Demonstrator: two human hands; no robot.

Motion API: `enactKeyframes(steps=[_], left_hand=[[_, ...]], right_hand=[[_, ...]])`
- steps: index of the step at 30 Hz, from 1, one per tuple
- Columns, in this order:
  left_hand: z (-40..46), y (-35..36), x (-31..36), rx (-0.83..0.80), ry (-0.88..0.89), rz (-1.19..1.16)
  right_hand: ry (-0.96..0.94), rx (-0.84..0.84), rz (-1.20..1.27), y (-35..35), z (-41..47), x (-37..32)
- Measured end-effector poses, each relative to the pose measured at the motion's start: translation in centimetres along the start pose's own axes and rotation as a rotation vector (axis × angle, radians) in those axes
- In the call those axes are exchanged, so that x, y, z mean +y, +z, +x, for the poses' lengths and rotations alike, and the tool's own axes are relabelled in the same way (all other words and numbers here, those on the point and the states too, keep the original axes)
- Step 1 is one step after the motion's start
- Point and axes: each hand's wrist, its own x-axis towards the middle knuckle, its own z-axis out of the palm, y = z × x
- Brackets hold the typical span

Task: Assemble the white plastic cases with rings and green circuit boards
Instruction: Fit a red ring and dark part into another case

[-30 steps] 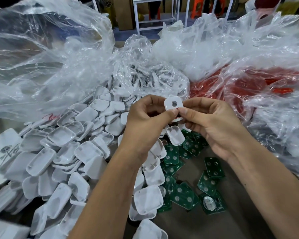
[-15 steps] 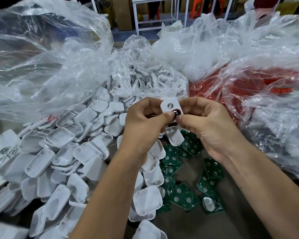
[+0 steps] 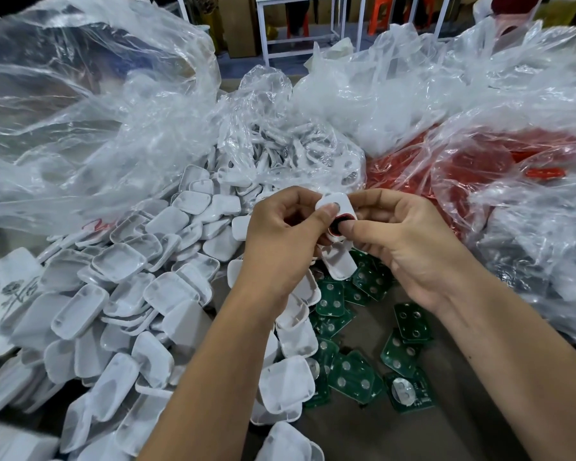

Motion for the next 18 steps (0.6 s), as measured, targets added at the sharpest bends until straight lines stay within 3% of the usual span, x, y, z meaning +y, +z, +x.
enactKeyframes(steps=[7, 13, 18], left_hand=[[0.1, -0.1, -0.1, -0.032, 0.0, -0.09], [0.2, 0.1, -0.4, -0.009, 0.036, -0.034], [0.2, 0.4, -0.5, 0.003, 0.062, -0.006]], right_hand=[[0.13, -0.016, 0.176, -0.2, 0.3, -0.1], [0.148, -0.034, 0.295, 0.2, 0.4, 0.5], [0.145, 0.027, 0.233, 0.6, 0.5, 0.9]])
